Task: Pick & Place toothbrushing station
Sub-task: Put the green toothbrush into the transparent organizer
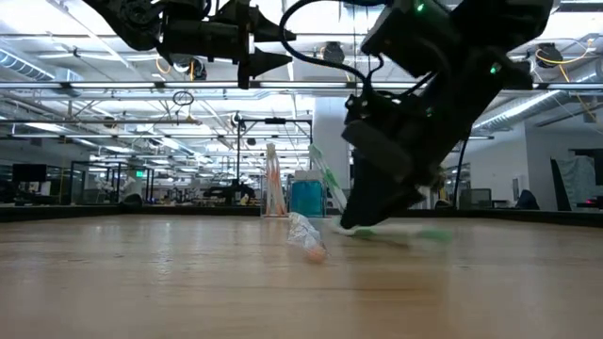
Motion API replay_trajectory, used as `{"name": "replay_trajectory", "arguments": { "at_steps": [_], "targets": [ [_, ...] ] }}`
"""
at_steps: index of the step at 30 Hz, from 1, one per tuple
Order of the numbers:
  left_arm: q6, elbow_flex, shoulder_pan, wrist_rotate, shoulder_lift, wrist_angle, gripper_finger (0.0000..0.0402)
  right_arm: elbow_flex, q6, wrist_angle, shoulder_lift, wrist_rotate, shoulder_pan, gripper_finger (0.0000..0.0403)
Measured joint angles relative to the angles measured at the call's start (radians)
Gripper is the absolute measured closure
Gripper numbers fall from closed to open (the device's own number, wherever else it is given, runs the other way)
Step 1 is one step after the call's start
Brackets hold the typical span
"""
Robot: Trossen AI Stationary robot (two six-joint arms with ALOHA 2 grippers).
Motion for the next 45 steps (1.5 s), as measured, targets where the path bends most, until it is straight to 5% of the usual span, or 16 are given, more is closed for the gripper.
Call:
{"name": "replay_trajectory", "arguments": {
  "at_steps": [16,37,45],
  "targets": [
    [0.000,0.000,0.000,0.000,0.000,0.000,0.0165,0.000,-0.002,0.050,-0.007,-0.073,-0.009,0.0200],
    [0.000,0.000,0.000,0.000,0.000,0.000,0.0165,0.003,-0.037,0.191,0.077,-0.030,-0.025,0.0201],
    [0.000,0.000,0.000,0.000,0.000,0.000,0.0165,0.002,-0.053,0.181,0.078,-0.023,-0.025,0.0243]
  ]
}}
